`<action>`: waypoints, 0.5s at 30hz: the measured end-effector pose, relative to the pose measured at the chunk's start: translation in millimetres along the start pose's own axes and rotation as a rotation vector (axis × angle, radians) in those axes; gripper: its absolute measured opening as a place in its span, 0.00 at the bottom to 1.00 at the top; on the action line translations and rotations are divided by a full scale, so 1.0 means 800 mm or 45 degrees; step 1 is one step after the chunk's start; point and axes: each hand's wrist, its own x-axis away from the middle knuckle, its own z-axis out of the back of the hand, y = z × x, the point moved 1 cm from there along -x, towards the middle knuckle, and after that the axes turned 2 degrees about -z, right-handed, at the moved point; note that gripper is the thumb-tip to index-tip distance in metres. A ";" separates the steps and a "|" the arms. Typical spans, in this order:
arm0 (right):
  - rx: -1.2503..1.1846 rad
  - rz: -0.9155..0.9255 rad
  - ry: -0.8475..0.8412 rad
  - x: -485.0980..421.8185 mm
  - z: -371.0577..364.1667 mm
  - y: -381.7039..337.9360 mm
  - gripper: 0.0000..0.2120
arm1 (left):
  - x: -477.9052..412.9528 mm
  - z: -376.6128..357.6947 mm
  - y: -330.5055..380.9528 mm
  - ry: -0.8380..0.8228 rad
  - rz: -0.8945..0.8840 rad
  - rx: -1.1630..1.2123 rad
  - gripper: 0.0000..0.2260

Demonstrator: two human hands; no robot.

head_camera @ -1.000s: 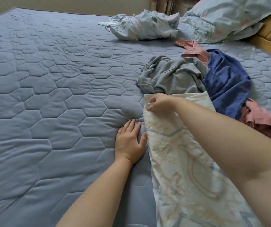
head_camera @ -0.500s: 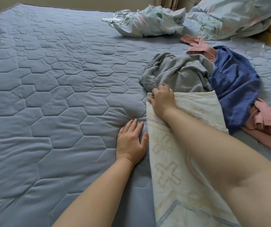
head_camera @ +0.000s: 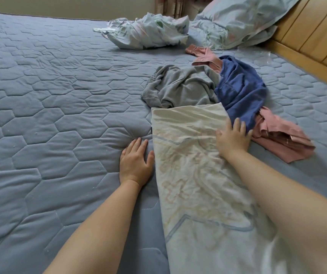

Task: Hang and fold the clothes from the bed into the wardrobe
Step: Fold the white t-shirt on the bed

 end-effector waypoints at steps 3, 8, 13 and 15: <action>-0.333 -0.096 0.181 0.015 0.010 0.035 0.25 | 0.003 0.008 0.007 0.028 0.048 0.150 0.30; -0.822 -0.325 -0.226 0.044 -0.007 0.068 0.21 | -0.028 0.032 0.055 0.281 0.043 0.300 0.26; -1.243 -0.385 -0.499 0.050 -0.006 0.087 0.23 | -0.078 -0.009 0.164 -0.096 -0.598 -0.077 0.28; -1.260 -0.364 -0.531 0.051 -0.007 0.091 0.24 | -0.093 -0.038 0.203 -0.276 -0.776 -0.224 0.29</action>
